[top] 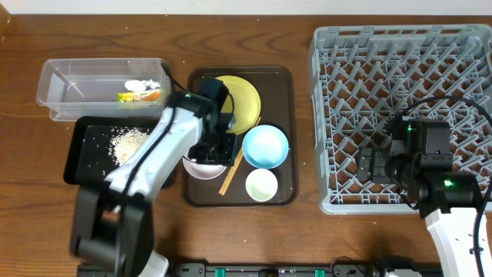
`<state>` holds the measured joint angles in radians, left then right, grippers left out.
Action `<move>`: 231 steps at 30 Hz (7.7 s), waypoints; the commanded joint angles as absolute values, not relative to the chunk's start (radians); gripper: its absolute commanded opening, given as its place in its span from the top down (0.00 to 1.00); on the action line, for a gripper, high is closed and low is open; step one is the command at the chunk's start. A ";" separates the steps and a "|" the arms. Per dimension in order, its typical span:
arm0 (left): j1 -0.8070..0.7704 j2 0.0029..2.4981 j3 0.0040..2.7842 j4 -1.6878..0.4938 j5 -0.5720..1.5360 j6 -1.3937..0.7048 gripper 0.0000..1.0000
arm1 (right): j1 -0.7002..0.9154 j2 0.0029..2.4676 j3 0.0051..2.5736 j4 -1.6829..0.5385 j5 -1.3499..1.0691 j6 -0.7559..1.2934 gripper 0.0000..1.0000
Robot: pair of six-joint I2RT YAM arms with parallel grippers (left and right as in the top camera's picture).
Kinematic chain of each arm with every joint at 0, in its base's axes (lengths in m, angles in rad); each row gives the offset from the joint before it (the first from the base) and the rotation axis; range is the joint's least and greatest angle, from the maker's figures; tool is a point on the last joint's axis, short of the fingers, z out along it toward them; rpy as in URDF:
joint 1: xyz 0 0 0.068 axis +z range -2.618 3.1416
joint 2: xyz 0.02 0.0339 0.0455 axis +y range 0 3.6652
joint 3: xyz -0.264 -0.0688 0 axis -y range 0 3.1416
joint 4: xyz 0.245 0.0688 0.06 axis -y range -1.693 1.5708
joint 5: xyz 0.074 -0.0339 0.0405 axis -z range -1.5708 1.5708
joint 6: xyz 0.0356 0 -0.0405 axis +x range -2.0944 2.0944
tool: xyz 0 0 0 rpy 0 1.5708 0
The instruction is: Sort waste into correct bins and load items into the dishwasher rack
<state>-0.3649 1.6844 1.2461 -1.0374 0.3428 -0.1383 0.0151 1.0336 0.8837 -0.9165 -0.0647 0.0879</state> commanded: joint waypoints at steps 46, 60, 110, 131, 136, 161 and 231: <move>-0.466 1.502 1.202 -0.999 0.401 -0.216 0.94 | 0.014 1.030 0.903 -0.850 -0.080 0.114 0.01; -0.153 1.631 1.197 -0.587 1.196 -0.313 0.94 | 0.015 1.147 0.902 -0.580 -0.918 0.069 0.01; -0.228 1.805 1.197 -0.506 1.534 -0.312 0.93 | 0.245 1.444 0.900 -0.045 -1.230 0.003 0.48; -0.125 1.617 1.197 -0.896 0.652 -0.088 0.58 | 0.196 1.380 0.920 -0.276 -0.829 0.045 0.99; -0.080 1.456 1.197 -0.992 0.514 -0.086 0.58 | 0.179 1.328 1.022 -0.416 -0.579 0.056 0.99; -0.070 1.333 1.197 -1.010 0.452 -0.094 0.58 | -0.021 1.802 1.906 -1.099 0.020 0.067 0.99; -0.070 1.333 1.197 -1.021 0.451 -0.109 0.58 | -0.057 2.146 2.077 -1.074 0.047 0.111 0.24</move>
